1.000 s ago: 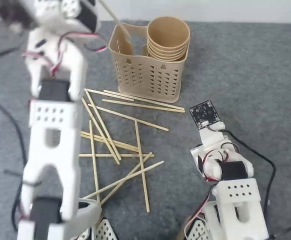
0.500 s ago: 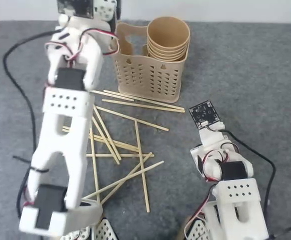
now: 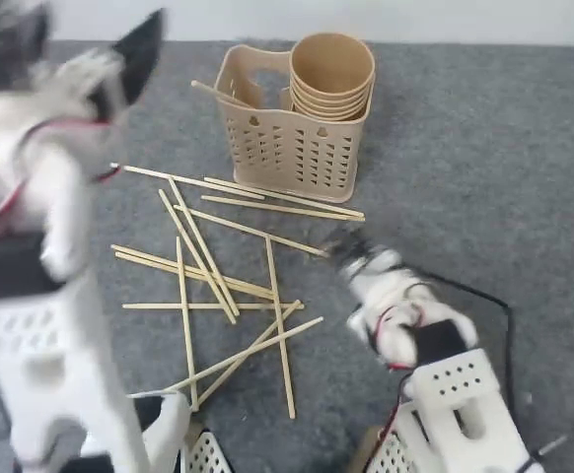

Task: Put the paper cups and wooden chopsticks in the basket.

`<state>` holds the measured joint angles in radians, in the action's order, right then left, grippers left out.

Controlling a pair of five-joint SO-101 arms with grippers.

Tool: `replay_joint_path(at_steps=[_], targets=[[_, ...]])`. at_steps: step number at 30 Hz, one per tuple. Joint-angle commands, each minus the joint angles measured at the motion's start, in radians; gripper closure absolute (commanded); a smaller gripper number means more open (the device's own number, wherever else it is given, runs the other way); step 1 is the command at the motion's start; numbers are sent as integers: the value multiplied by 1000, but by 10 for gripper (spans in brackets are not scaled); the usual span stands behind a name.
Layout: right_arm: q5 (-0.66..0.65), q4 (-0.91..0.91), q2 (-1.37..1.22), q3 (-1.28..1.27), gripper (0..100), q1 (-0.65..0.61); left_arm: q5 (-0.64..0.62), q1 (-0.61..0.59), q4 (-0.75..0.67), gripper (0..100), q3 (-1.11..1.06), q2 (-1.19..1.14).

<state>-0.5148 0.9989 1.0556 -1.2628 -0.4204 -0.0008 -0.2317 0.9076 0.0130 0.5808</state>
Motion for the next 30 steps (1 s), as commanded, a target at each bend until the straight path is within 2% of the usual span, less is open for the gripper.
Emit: replay_joint_path(at_steps=[1, 4, 8, 14, 17, 22, 26, 30], targets=[[-161, 42, 19, 17, 988, -193, -5, -203, 216, 637, 7, 181], [-203, 48, 12, 17, 932, -328, -5, -425, 262, 637, -4, 203], [-247, 39, 7, 51, 809, -404, -5, -717, 199, 637, -67, 144], [-261, 13, 2, 152, 832, -544, -5, -1026, 21, 637, -139, -14], [-262, -71, -76, 170, 834, -581, -5, -1114, -38, 637, -137, -114], [-321, -142, -406, 301, 834, -581, -5, -1194, -152, 637, -136, -270], [-330, -148, -645, 437, 835, -584, -5, -1238, -227, 637, -136, -382], [-336, -170, -780, 480, 836, -619, -5, -1250, -301, 637, -134, -476]])
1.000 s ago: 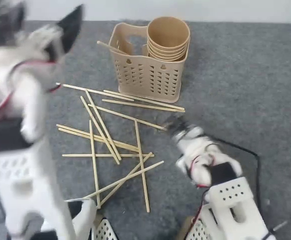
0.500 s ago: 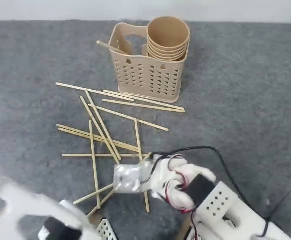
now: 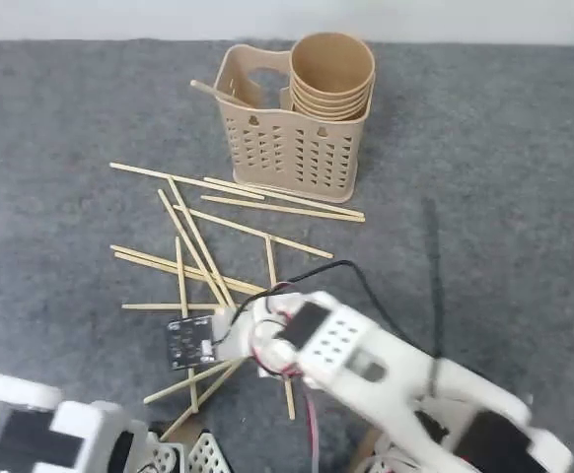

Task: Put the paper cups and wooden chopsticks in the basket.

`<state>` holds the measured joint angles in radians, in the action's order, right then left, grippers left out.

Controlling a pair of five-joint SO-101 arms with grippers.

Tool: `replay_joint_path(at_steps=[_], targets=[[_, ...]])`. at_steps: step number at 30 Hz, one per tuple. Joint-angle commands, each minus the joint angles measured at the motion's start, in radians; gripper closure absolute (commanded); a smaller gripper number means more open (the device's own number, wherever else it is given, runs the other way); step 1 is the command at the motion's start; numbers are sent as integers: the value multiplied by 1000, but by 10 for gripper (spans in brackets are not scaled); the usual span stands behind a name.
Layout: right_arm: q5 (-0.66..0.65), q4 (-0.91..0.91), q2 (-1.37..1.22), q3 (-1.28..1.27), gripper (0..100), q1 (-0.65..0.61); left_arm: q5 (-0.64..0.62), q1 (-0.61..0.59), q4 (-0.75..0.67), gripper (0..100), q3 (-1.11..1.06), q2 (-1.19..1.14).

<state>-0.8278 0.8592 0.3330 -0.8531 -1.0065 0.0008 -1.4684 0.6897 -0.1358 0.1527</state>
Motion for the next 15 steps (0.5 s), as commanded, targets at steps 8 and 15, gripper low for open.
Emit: replay_joint_path(at_steps=[8, 15], targets=[[-55, 36, -65, 115, 836, -35, -6, -11, -44, 637, 122, -167], [-6, 271, 154, 181, 836, -102, -6, -9, -23, 637, 154, -203]])
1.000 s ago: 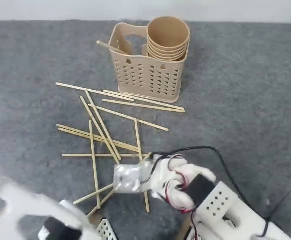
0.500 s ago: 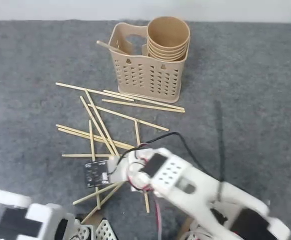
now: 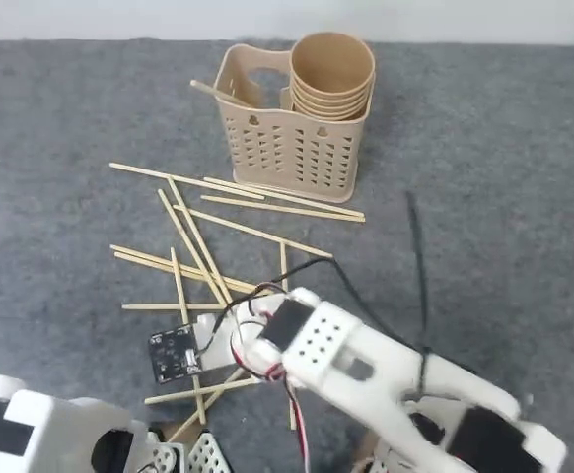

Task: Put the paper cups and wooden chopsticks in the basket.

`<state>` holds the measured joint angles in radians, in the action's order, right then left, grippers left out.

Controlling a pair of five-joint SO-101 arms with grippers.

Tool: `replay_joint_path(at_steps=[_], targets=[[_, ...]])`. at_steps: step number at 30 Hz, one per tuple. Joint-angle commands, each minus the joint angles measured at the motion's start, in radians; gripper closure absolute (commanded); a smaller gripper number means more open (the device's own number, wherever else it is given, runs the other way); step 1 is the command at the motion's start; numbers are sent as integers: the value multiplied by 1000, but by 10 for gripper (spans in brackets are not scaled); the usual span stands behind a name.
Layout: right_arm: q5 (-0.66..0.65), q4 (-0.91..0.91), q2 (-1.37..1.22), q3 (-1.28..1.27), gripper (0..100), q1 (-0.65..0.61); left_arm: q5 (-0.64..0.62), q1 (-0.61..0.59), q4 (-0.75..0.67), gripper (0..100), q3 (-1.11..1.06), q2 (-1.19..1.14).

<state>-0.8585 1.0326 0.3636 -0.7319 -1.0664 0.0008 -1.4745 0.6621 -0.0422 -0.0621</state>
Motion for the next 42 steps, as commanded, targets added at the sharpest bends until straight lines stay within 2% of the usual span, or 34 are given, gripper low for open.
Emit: replay_joint_path(at_steps=[1, 4, 6, 12, 19, 24, 26, 30, 35, 42], targets=[[28, 140, 150, 60, 836, -71, -6, -3, 5, 637, 61, 12], [31, 216, 166, 31, 836, -165, -6, -5, 3, 637, 61, 14], [32, 185, 145, -6, 836, -186, -6, -5, 3, 637, 61, 14], [126, -10, 2, -78, 837, -189, -6, -3, 3, 637, 61, 6], [138, -130, -143, -77, 842, -150, -6, -2, 2, 637, 58, 6], [137, -130, -102, -54, 998, -140, -6, -2, 0, 637, 56, 5], [137, -128, -59, -58, 976, -134, -6, 0, 0, 637, 56, 5], [137, -120, 33, -58, 990, -85, -6, 0, 0, 637, 56, 5], [137, -18, 193, 8, 991, -1, -6, 0, 2, 637, 56, 5], [178, 21, 421, 160, 991, 211, -6, 15, 20, 637, 44, 5]])
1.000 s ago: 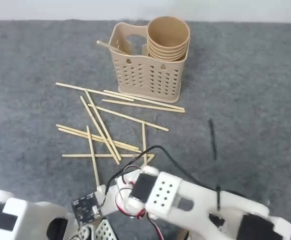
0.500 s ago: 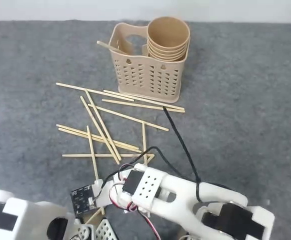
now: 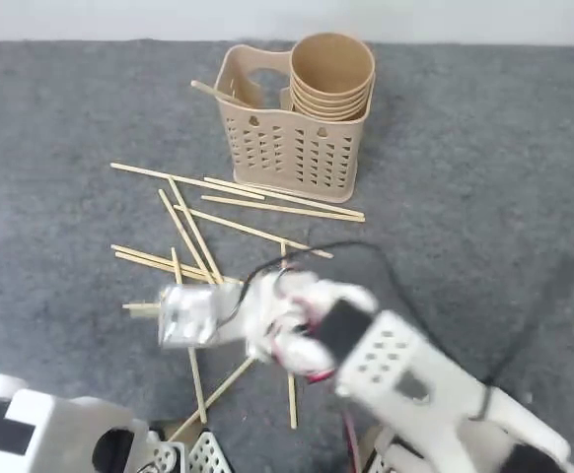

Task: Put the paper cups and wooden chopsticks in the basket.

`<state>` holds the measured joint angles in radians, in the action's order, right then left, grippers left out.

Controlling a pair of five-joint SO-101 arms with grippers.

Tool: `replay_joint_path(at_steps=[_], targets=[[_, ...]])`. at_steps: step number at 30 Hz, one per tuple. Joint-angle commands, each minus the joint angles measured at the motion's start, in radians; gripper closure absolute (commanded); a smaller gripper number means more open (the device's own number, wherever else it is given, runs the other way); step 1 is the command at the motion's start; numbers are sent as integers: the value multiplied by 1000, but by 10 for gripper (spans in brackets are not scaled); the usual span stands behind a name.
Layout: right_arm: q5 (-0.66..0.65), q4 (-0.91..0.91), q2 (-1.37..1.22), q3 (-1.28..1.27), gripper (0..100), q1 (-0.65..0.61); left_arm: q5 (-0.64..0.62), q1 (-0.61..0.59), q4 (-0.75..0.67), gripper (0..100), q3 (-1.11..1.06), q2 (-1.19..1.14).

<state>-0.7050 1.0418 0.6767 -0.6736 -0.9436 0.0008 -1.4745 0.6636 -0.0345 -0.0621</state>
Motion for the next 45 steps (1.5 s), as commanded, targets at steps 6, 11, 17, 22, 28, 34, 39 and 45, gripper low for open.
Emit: replay_joint_path(at_steps=[6, 11, 17, 22, 28, 34, 39, 45], targets=[[227, -163, 177, 180, 991, 265, -6, 41, 43, 637, 24, 5], [532, -595, 130, 158, 991, 372, -6, 66, 94, 637, 24, 5], [562, -819, -50, 226, 991, 369, -6, 66, 95, 637, 24, 5], [611, -865, -213, 356, 991, 369, -6, 75, 92, 637, 5, 5], [769, -1032, -444, 563, 991, 371, -6, 98, 91, 637, -33, 5], [778, -1139, -653, 723, 991, 398, -6, 98, 91, 637, -35, 5], [778, -1311, -846, 825, 991, 430, -6, 98, 91, 637, -35, 5], [861, -1277, -911, 862, 986, 447, -6, 100, 89, 637, -35, 5]])
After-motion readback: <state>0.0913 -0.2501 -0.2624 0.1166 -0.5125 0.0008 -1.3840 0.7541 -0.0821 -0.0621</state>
